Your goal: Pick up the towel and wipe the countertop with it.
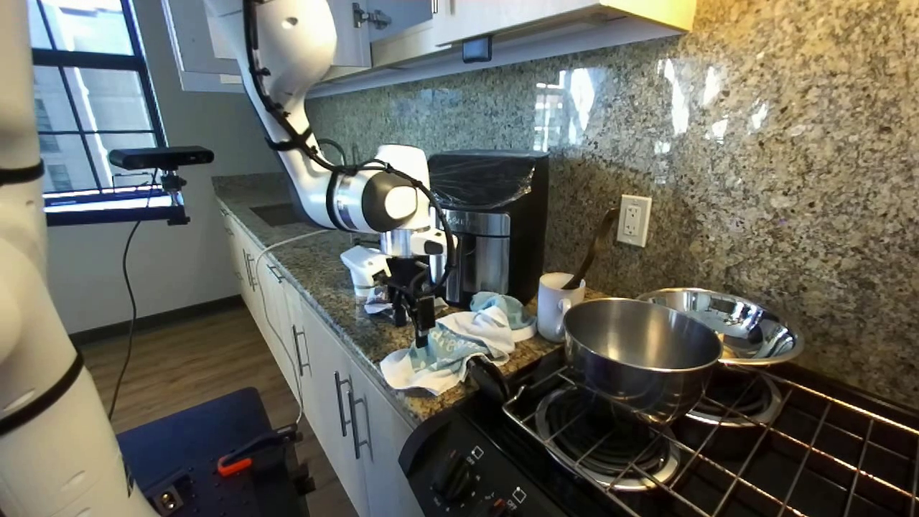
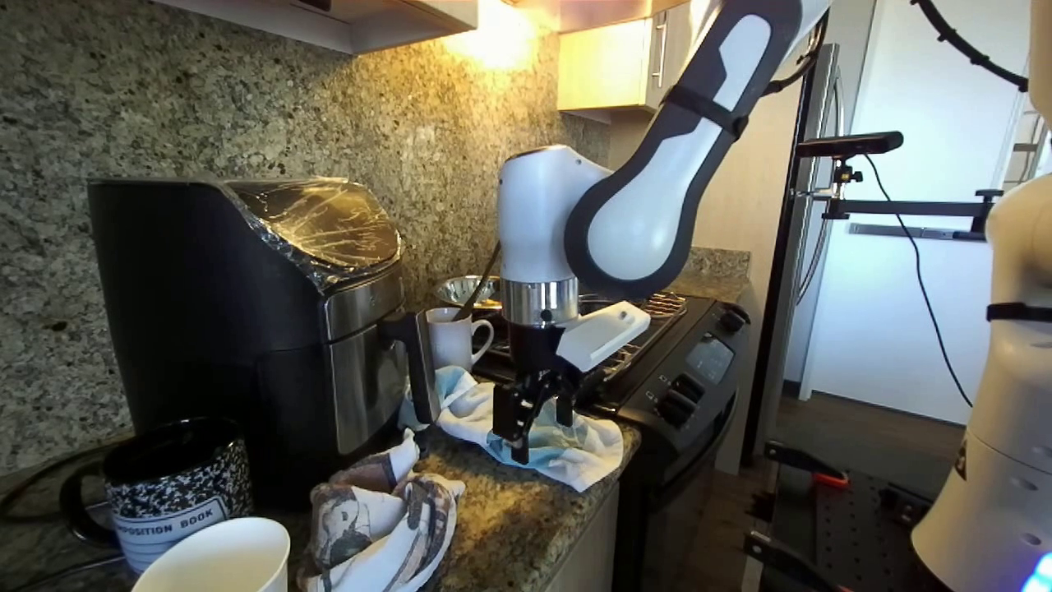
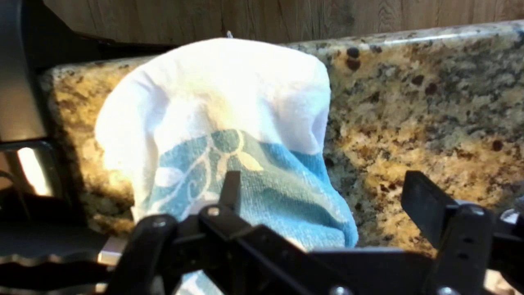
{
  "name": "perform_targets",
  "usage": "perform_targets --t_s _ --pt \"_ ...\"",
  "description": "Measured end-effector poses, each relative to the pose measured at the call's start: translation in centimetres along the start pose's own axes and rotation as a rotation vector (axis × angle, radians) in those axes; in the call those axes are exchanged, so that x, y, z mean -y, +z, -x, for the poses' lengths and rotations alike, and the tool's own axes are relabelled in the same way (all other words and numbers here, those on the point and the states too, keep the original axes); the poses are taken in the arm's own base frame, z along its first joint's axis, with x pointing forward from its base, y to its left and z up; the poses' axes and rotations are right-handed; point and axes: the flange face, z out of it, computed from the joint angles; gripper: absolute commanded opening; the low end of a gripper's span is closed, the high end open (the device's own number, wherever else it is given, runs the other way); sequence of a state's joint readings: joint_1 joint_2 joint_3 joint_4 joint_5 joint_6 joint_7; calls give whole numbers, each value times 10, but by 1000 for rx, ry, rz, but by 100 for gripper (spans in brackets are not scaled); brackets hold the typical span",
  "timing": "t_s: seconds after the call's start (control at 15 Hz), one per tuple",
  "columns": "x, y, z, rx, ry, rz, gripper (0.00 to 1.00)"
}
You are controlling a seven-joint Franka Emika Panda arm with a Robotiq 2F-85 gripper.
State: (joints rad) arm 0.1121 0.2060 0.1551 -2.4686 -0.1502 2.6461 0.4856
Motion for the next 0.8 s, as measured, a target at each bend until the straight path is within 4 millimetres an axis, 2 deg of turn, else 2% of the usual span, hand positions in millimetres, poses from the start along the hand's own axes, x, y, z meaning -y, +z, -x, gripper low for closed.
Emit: perform_targets --t_s 0.27,0.67,0.73,0.8 --pt "-2 18 -13 -20 33 -5 100" --pt "2 20 -19 -56 57 -3 100" --pt "2 20 -19 -58 61 -1 76" --pt "2 19 -19 -61 69 0 74"
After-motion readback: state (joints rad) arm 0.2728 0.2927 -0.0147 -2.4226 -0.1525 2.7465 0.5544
